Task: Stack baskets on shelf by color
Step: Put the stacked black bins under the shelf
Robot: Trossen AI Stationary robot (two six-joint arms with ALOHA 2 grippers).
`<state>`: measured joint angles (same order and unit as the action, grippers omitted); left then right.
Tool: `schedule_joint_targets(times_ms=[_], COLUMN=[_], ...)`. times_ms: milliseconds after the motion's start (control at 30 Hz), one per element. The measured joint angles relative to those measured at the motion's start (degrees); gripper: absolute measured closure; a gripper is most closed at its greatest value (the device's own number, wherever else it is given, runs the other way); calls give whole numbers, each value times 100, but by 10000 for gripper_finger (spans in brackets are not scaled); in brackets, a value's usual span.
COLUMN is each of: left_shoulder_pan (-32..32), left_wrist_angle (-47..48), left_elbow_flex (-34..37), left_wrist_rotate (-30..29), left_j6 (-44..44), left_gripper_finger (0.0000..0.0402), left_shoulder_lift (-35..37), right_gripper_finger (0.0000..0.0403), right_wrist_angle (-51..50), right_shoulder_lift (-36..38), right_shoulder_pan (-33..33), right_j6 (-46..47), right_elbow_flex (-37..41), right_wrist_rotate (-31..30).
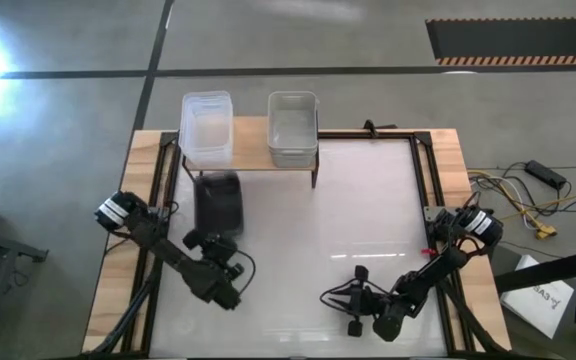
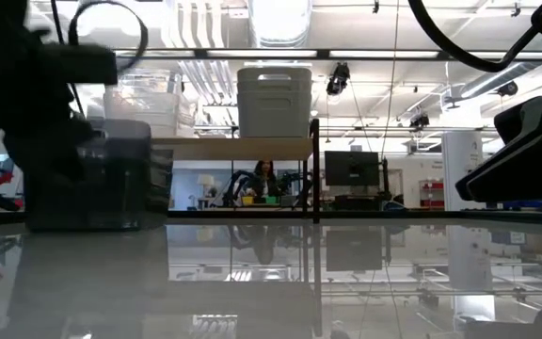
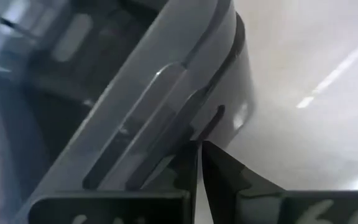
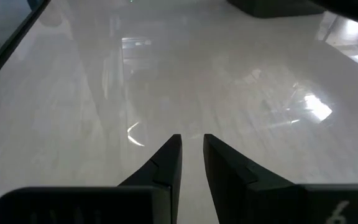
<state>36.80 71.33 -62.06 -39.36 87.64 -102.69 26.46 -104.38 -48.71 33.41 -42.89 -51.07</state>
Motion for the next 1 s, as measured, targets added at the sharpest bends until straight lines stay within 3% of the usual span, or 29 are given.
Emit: schedule_joint_targets(times_ms=[167,667,1000], left_shoulder_pan=[-423,-1431,-1749], left_wrist_angle=[78,-337,-1505], left_elbow_flex=[632,1930,2741], left_wrist_rotate=[-90,-1466,-1997], left_j6=[2,52,9], left_gripper_finger=[394,394,394], left_shoulder_lift=[64,838,1607], right_gripper_finger=[344,344,344], right_wrist_angle=[2,2,2], right_shoulder_lift=[0,0,0], right_shoulder_pan=[0,0,0], right_j6=[0,58,55], right_elbow_flex=[0,0,0], right_wrist_rotate=[2,5,9])
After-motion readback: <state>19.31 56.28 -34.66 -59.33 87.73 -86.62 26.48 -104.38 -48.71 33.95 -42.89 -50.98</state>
